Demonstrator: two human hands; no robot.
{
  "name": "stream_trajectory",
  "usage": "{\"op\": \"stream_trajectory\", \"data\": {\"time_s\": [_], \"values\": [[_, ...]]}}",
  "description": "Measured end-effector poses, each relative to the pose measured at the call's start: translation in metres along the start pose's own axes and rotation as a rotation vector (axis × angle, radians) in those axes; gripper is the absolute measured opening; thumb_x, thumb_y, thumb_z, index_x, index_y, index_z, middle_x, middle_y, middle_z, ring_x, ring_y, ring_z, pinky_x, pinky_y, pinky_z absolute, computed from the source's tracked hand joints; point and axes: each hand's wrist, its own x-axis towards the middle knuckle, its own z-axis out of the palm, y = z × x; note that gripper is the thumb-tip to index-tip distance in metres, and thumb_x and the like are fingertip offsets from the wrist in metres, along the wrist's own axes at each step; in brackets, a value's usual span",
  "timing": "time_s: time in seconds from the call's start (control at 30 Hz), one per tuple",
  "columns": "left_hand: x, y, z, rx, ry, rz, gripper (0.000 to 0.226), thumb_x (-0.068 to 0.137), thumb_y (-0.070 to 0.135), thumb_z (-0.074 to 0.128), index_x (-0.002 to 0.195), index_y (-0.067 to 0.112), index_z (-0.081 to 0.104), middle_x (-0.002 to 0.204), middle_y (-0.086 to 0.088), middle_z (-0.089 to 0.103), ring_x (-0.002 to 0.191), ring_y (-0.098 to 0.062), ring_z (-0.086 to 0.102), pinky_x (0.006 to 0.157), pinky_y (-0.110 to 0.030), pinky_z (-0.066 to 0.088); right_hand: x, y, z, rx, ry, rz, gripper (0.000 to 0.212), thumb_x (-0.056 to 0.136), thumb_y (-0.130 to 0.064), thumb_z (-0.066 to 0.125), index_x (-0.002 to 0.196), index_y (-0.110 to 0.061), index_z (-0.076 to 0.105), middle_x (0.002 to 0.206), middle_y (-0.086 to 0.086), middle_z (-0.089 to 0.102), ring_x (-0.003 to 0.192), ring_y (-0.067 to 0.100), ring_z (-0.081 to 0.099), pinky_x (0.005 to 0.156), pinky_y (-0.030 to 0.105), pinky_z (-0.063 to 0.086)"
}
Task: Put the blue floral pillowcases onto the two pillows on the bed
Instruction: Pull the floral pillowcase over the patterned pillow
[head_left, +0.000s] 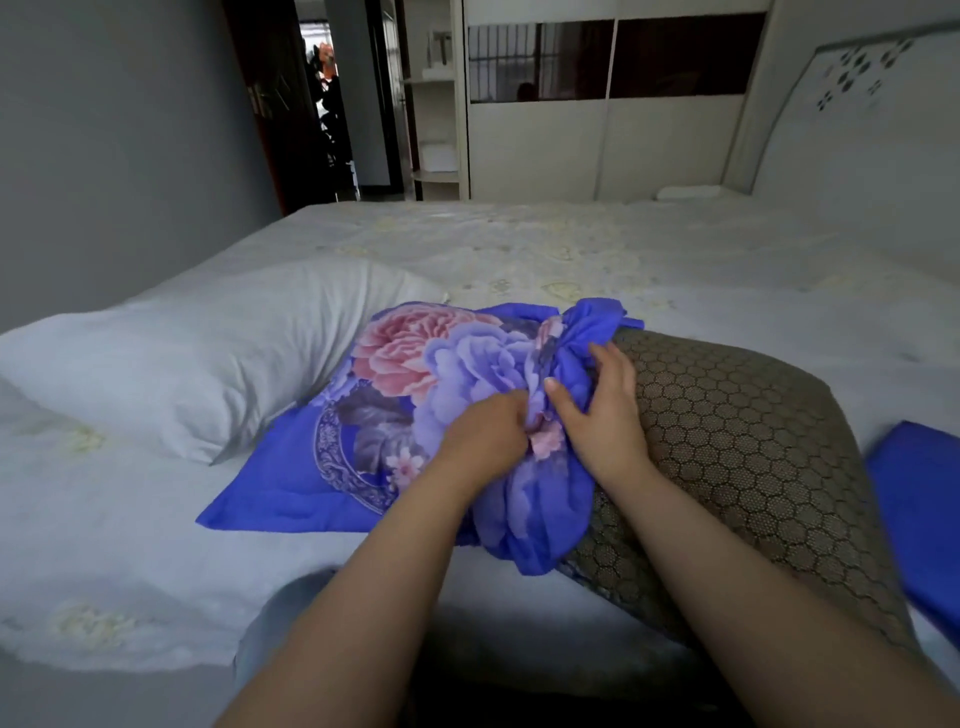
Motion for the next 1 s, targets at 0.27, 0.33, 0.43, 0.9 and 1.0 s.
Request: {"op": "stream_trajectory", "data": {"time_s": [0.27, 0.33, 0.43, 0.9, 1.0], "values": [[0.008, -0.042, 0.001, 0.18, 0.134, 0.263, 0.031, 0.078, 0.023, 0.043, 0.096, 0.01, 0.064, 0.101, -0.012, 0.062, 0.092, -0.037, 0.057, 0.079, -0.037, 0.04, -0.033, -0.025, -0.008, -0.308, -0.043, 0.199, 0.052, 0.085, -0.057, 0.053, 0.104, -0.009, 0.059, 0.103, 0.017, 0.066, 0.097, 0.036, 0.061, 0.082, 0.041, 0.049], [0.004, -0.044, 0.006, 0.115, 0.164, 0.281, 0.04, 0.079, 0.028, 0.043, 0.109, 0.009, 0.061, 0.109, -0.011, 0.062, 0.1, -0.033, 0.057, 0.084, -0.033, 0.039, -0.04, -0.028, -0.014, -0.203, 0.054, 0.151, 0.037, 0.093, -0.042, 0.048, 0.098, -0.007, 0.058, 0.094, 0.017, 0.067, 0.088, 0.035, 0.061, 0.077, 0.043, 0.049], [-0.002, -0.052, 0.008, 0.053, 0.227, 0.254, 0.058, 0.084, 0.043, 0.036, 0.128, 0.012, 0.056, 0.13, -0.008, 0.058, 0.118, -0.026, 0.054, 0.1, -0.033, 0.037, -0.045, -0.018, -0.055, 0.175, 0.548, 0.204, 0.025, 0.098, -0.022, 0.047, 0.098, 0.002, 0.054, 0.085, 0.013, 0.058, 0.076, 0.02, 0.052, 0.074, 0.029, 0.048], [-0.016, -0.034, 0.025, 0.625, 0.336, 0.262, 0.047, 0.06, 0.014, 0.067, 0.108, 0.014, 0.062, 0.1, -0.008, 0.062, 0.09, -0.032, 0.061, 0.077, -0.04, 0.045, -0.026, 0.032, -0.132, -0.449, 0.327, 0.36, 0.089, 0.08, -0.061, 0.056, 0.145, -0.01, 0.022, 0.148, 0.022, 0.028, 0.133, 0.04, 0.034, 0.107, 0.052, 0.029], [-0.006, -0.023, 0.018, 0.476, 0.462, 0.293, 0.02, 0.055, 0.008, 0.054, 0.073, 0.014, 0.062, 0.07, -0.006, 0.06, 0.069, -0.03, 0.06, 0.062, -0.035, 0.044, -0.028, 0.036, -0.133, -0.472, 0.151, 0.515, 0.093, 0.074, -0.07, 0.058, 0.129, 0.001, 0.036, 0.127, 0.028, 0.051, 0.116, 0.041, 0.051, 0.091, 0.046, 0.042]]}}
